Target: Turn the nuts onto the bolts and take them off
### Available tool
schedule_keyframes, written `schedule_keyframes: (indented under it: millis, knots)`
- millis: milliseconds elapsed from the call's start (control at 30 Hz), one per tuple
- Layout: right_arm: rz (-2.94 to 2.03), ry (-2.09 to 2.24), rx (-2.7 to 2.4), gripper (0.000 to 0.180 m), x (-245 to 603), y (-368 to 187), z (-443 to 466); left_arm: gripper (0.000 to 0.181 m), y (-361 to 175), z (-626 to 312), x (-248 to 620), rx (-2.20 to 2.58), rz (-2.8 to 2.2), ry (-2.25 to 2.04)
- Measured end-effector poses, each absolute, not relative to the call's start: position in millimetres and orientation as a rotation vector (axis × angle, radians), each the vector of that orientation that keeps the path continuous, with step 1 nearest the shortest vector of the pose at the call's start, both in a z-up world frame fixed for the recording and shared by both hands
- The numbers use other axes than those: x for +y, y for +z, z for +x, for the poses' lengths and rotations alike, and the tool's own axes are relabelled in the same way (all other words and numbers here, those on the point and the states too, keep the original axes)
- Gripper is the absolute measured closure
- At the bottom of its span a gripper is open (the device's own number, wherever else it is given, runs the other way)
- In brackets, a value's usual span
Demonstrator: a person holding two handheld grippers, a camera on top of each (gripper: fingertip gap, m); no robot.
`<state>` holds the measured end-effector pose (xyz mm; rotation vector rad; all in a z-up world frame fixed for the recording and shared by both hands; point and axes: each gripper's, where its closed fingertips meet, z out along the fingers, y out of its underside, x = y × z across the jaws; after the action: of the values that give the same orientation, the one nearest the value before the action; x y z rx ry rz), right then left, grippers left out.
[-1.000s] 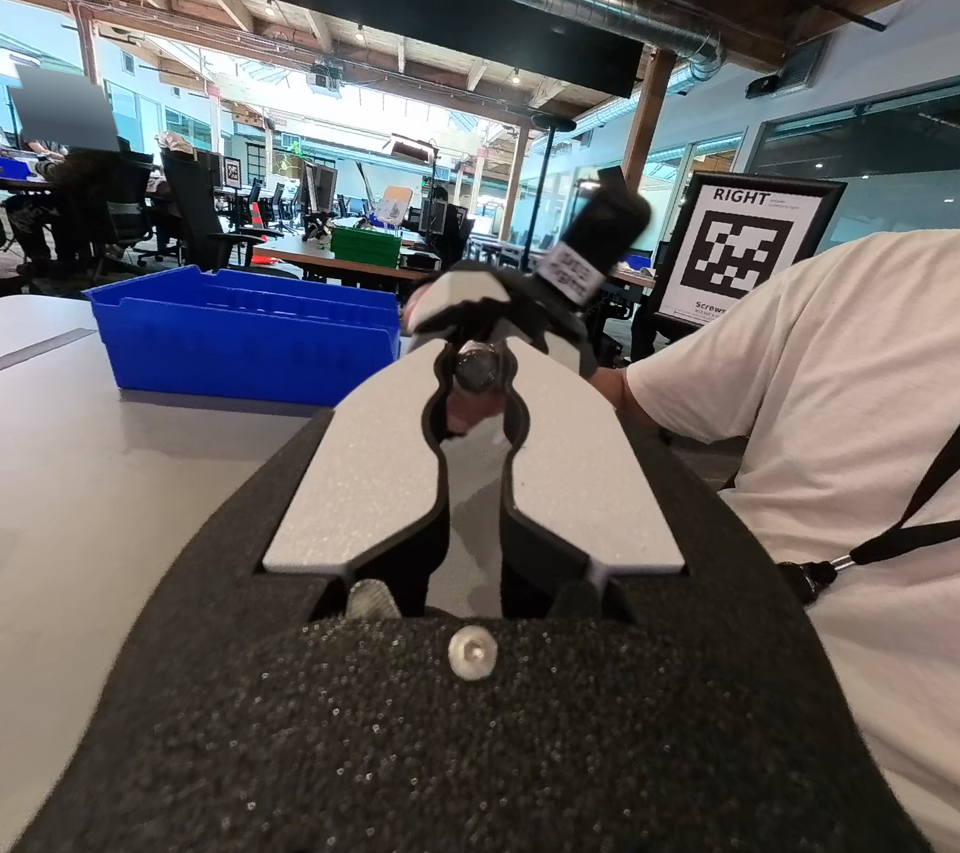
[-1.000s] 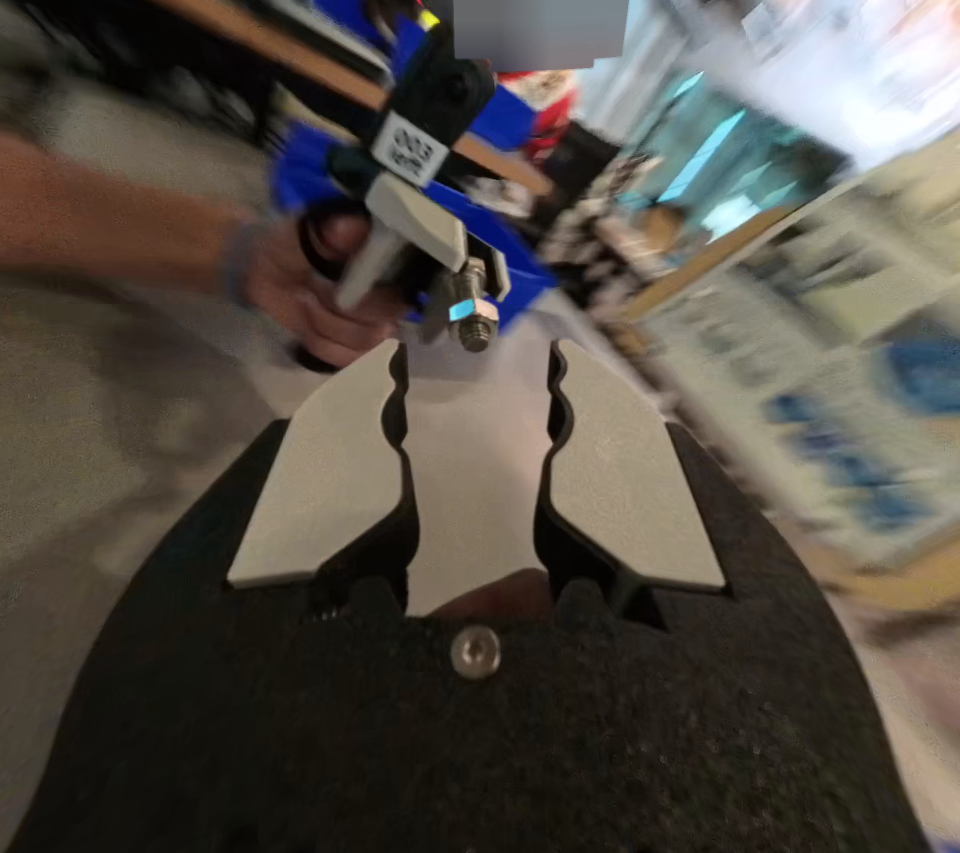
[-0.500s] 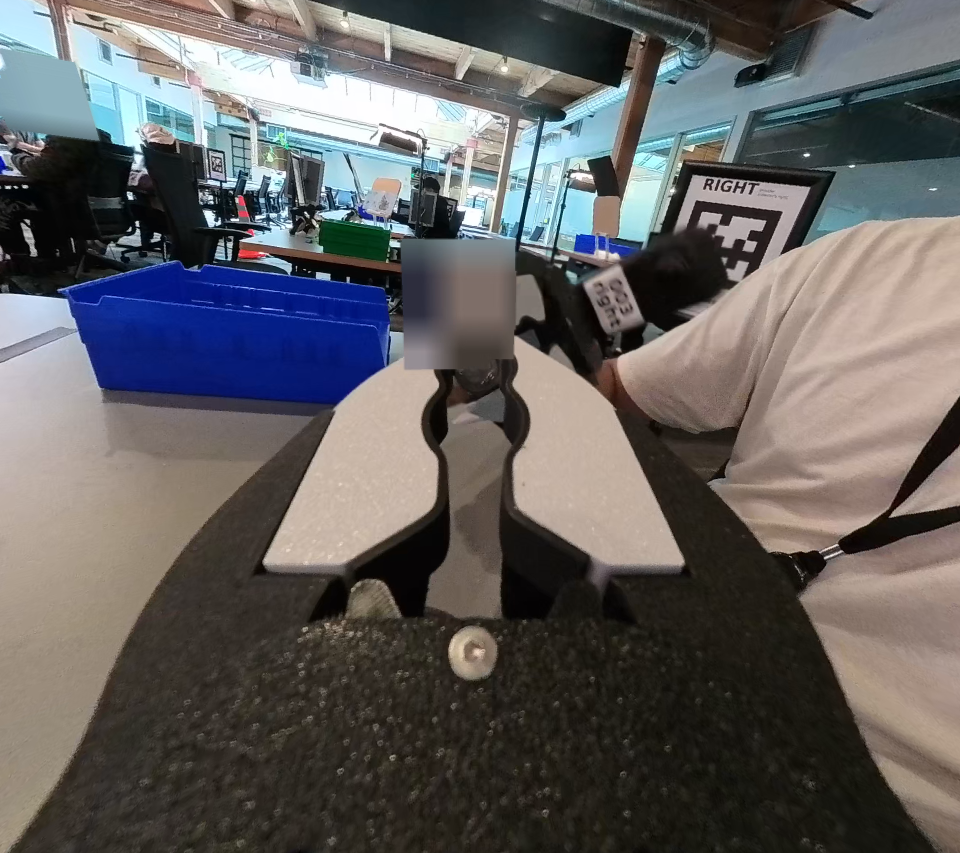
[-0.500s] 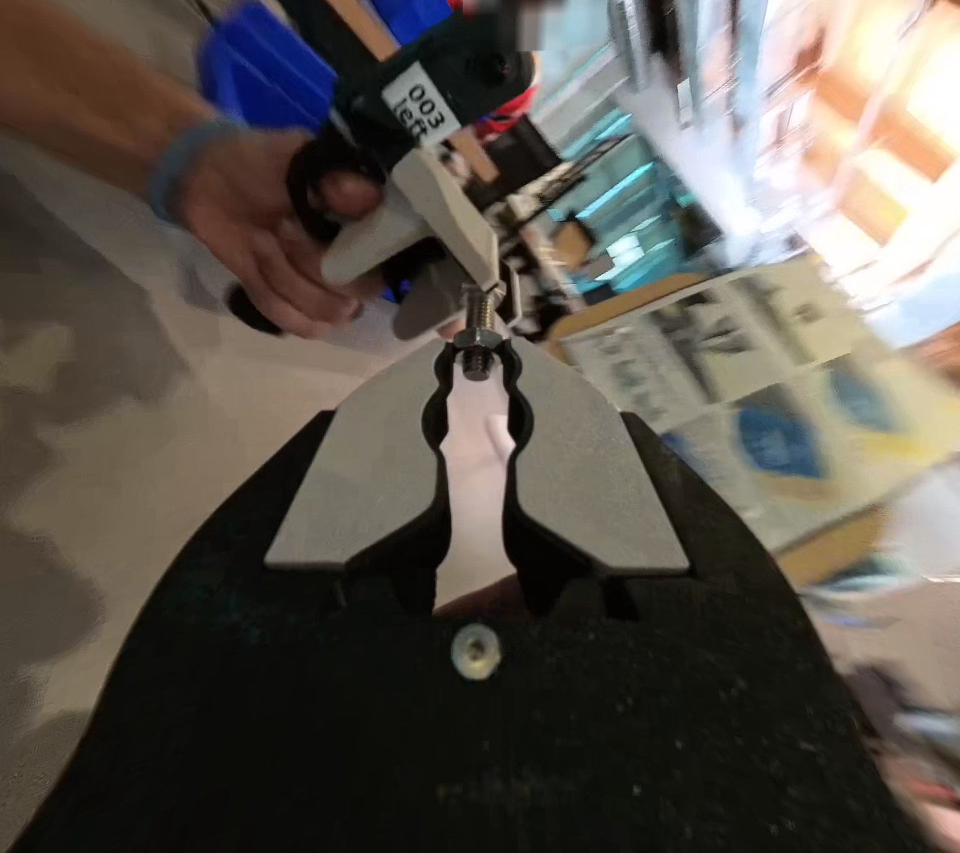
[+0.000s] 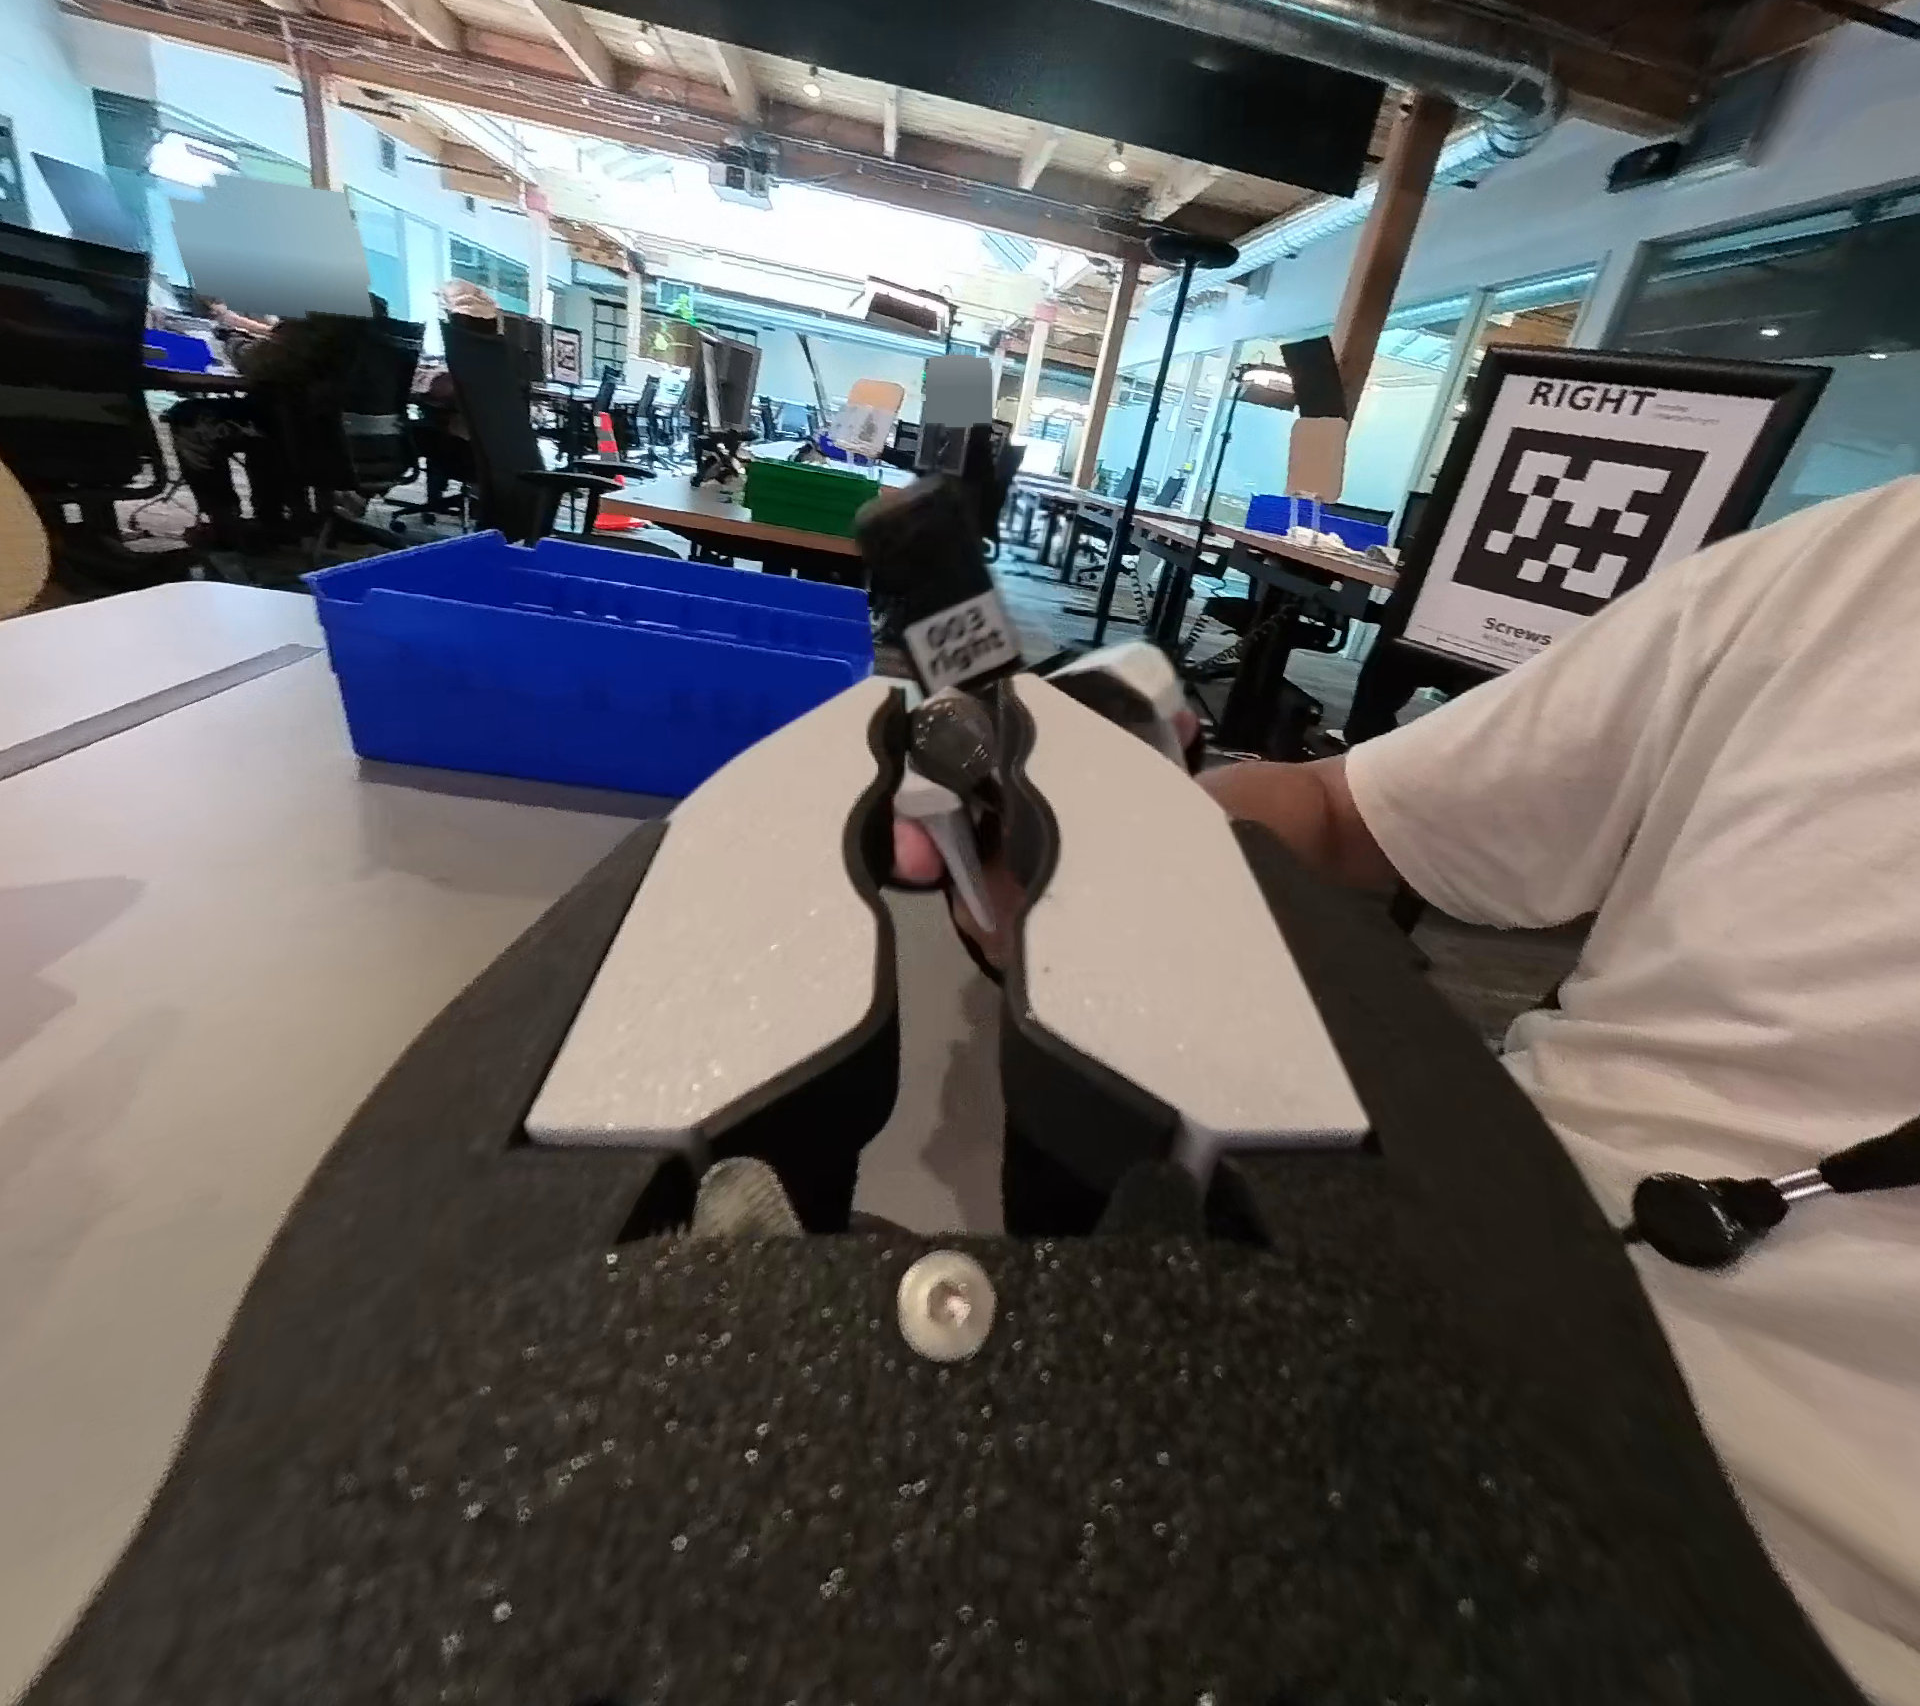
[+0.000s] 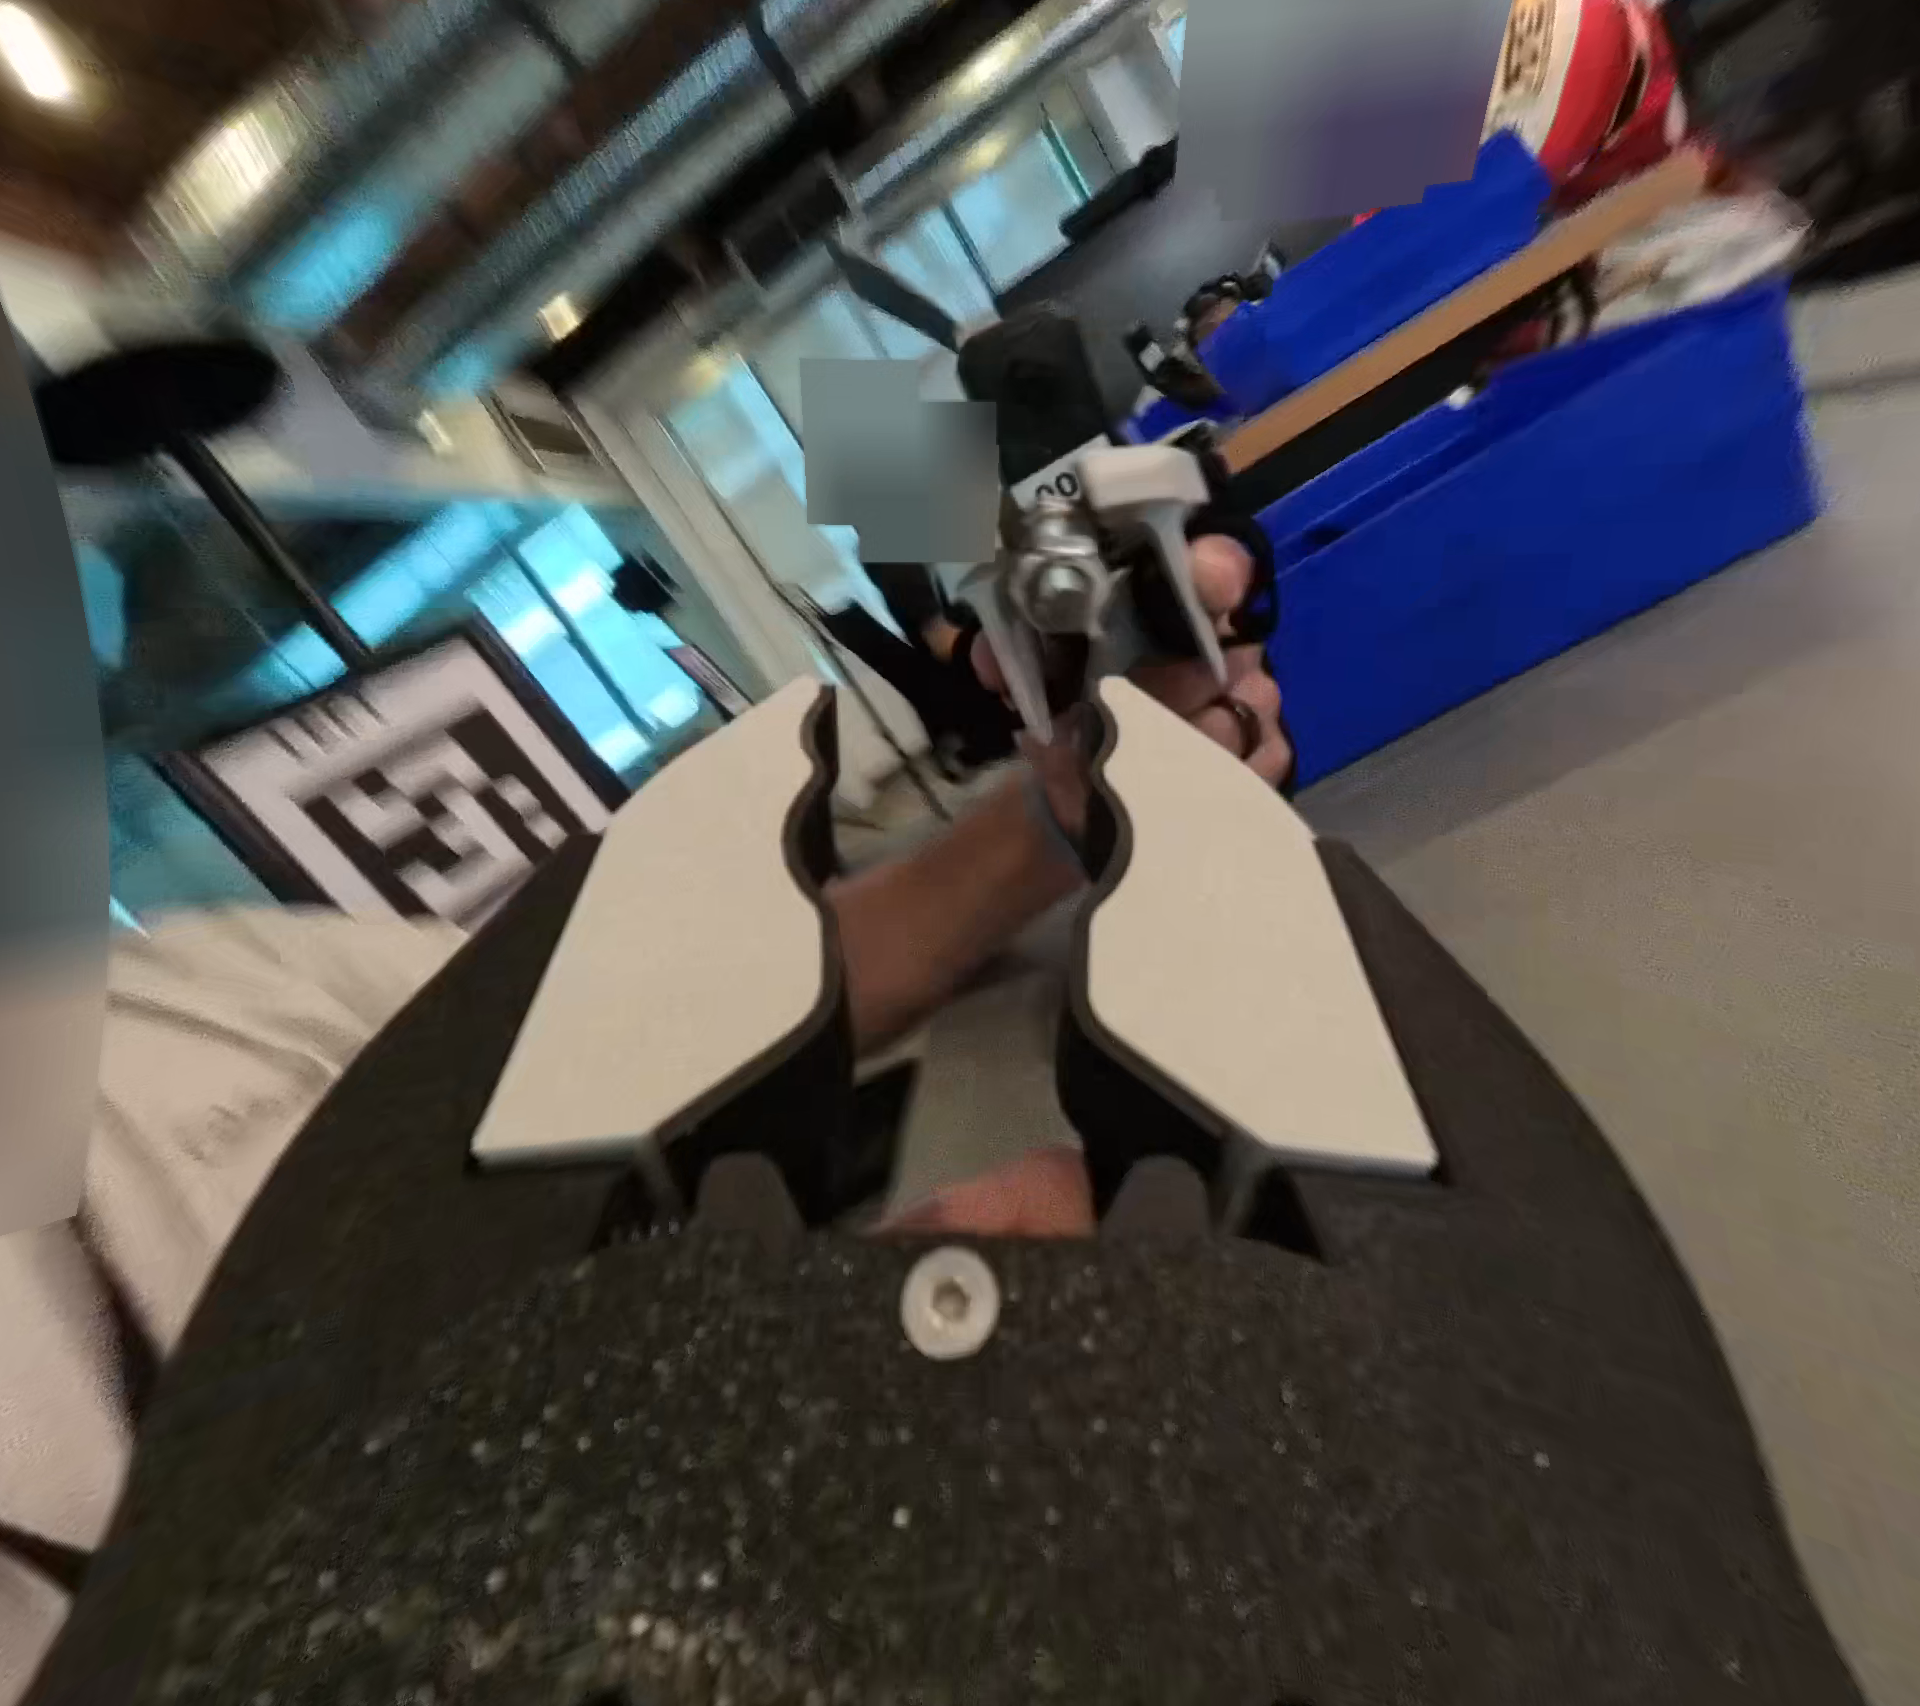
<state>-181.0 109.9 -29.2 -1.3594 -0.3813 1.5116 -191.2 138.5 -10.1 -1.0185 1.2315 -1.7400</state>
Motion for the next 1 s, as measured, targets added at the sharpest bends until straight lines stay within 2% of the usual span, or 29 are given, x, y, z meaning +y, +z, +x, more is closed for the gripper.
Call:
schedule_keyframes:
  millis: [100,300,633,800,900,933,1000]
  knots:
    - [-1.418,1.625,-0.192,0.136,131.4,-42.0,-163.8,0.165,-10.9,-190.9,141.5,1.221,-1.028,-1.731]
    - [-1.489,1.260,-0.387,0.137,133.4,-50.5,-159.8,0.165,-16.5,-186.2,140.6,1.236,-1.051,-1.726]
    - [-1.454,1.256,-0.411,0.138,127.8,-46.2,-162.6,0.165,-14.8,-185.1,136.5,1.243,-1.050,-1.736]
    - [-1.393,0.732,-0.626,0.135,125.0,-50.6,-172.3,0.165,-19.0,-177.7,124.3,1.287,-1.081,-1.774]
    - [-1.359,0.652,-0.645,0.142,121.6,-49.3,-179.0,0.165,-30.4,-171.2,116.2,1.345,-1.109,-1.775]
    - [-1.359,0.638,-0.650,0.160,121.4,-49.9,-178.3,0.165,-32.2,-170.2,114.0,1.353,-1.107,-1.784]
    - [-1.354,0.641,-0.666,0.161,119.6,-48.0,-175.9,0.164,-32.1,-168.8,112.8,1.350,-1.113,-1.799]
